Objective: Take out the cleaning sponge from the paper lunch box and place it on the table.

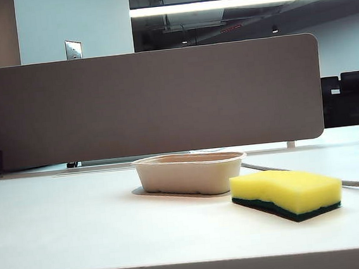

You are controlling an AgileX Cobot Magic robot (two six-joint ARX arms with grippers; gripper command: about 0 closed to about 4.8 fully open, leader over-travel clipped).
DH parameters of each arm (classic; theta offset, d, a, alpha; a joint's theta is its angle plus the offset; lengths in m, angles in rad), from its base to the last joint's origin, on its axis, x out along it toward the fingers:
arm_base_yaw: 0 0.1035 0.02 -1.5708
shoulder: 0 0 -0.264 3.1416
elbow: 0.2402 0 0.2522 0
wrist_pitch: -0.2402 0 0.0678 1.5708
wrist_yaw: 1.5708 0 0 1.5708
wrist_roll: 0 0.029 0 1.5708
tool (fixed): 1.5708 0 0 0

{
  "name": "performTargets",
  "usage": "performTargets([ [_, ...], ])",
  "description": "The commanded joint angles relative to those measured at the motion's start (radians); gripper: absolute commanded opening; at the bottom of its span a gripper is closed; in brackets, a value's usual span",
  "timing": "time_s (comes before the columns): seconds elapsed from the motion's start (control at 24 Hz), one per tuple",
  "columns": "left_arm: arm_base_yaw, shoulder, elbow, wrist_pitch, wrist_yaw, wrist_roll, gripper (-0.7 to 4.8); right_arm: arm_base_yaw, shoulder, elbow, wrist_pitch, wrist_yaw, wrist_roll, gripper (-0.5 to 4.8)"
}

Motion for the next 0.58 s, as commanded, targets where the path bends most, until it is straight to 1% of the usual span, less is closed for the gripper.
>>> performTargets([
  [0.04, 0.001, 0.001, 0.001, 0.008, 0.004, 0.001, -0.05, 0.0, -0.001, 0.003, 0.01, 0.005, 0.002, -0.08],
  [0.58, 0.001, 0.001, 0.001, 0.008, 0.004, 0.001, -0.05, -0.001, -0.002, 0.003, -0.005, 0.005, -0.008, -0.08],
])
